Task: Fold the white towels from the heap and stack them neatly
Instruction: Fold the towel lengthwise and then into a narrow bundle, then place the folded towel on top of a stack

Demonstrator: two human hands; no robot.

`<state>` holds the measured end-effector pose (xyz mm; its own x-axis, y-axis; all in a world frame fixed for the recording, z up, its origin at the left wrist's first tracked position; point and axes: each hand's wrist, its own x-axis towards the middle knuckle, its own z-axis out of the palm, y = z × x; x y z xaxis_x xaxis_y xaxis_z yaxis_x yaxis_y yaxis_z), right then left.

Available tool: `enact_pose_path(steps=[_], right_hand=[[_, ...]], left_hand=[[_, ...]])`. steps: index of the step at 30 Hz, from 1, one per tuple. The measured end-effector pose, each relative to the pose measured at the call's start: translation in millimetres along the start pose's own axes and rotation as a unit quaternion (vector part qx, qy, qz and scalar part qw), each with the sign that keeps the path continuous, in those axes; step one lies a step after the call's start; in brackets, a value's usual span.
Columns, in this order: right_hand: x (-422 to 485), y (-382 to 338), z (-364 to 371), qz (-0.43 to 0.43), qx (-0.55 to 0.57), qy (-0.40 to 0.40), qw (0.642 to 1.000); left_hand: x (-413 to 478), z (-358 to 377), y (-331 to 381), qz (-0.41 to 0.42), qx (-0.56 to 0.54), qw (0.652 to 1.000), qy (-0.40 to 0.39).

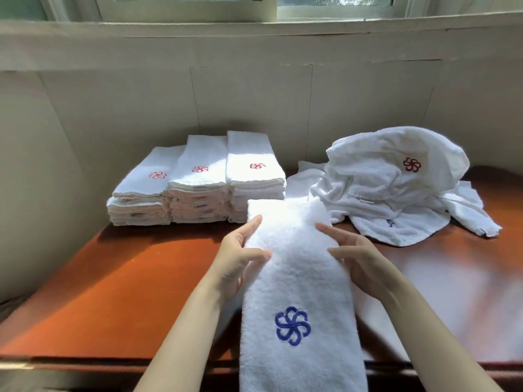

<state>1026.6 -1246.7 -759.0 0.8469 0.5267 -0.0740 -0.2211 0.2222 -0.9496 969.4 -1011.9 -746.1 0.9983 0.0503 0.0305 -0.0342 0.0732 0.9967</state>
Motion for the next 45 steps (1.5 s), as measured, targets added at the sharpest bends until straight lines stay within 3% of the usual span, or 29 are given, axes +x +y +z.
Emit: enact_pose_path(steps=[6, 11, 13, 15, 17, 19, 21, 23, 26, 31, 33, 36, 38, 41, 45], right_hand=[[39.7, -65.3, 73.0, -0.068, -0.045, -0.048, 0.996], [126.5, -125.0, 160.5, -0.162, -0.034, -0.073, 0.984], [180.2, -148.9, 194.1, -0.205, -0.026, -0.060, 0.977], [246.0, -163.6, 225.5, -0.235, -0.053, -0.027, 0.970], [319.8, -157.9, 243.7, -0.224, -0.095, 0.011, 0.970], [381.6, -129.1, 242.1, -0.139, -0.181, 0.053, 0.972], [428.1, -88.6, 228.6, -0.012, -0.303, 0.042, 0.952], [458.0, -59.9, 220.9, 0.052, -0.354, 0.048, 0.933], [484.7, -52.2, 232.4, 0.019, -0.355, 0.108, 0.928], [514.6, -45.9, 255.1, 0.002, -0.382, 0.099, 0.919], [518.1, -45.7, 258.9, -0.053, -0.388, 0.113, 0.913], [519.8, -45.3, 259.0, -0.109, -0.287, 0.128, 0.943], [519.2, -38.1, 253.5, -0.086, -0.289, 0.132, 0.944], [514.8, -34.4, 252.5, -0.036, -0.386, 0.126, 0.913], [510.0, -39.9, 262.6, -0.041, -0.461, 0.170, 0.870]], left_hand=[[1.2, -56.4, 73.6, 0.104, 0.009, 0.994, 0.020], [36.5, -138.9, 163.7, 0.177, 0.051, 0.980, 0.078], [64.3, -177.7, 196.6, 0.179, 0.019, 0.978, 0.104], [92.9, -221.8, 211.6, 0.130, -0.005, 0.986, 0.100], [119.8, -264.3, 193.4, 0.013, 0.007, 0.996, 0.089], [136.8, -293.0, 139.2, -0.090, 0.027, 0.987, 0.130], [148.9, -307.2, 87.3, -0.120, 0.006, 0.976, 0.179], [158.2, -317.4, 58.9, -0.097, -0.034, 0.967, 0.231], [171.3, -328.9, 48.0, -0.065, -0.026, 0.963, 0.261], [172.1, -324.6, 47.7, -0.028, 0.032, 0.965, 0.258], [171.8, -324.0, 54.5, -0.003, 0.030, 0.966, 0.258], [169.7, -324.6, 63.3, 0.028, 0.037, 0.964, 0.262], [169.4, -325.2, 64.9, 0.020, 0.028, 0.967, 0.253], [169.6, -325.8, 65.4, -0.017, 0.035, 0.970, 0.238], [163.0, -333.9, 66.6, -0.048, 0.042, 0.978, 0.200]])
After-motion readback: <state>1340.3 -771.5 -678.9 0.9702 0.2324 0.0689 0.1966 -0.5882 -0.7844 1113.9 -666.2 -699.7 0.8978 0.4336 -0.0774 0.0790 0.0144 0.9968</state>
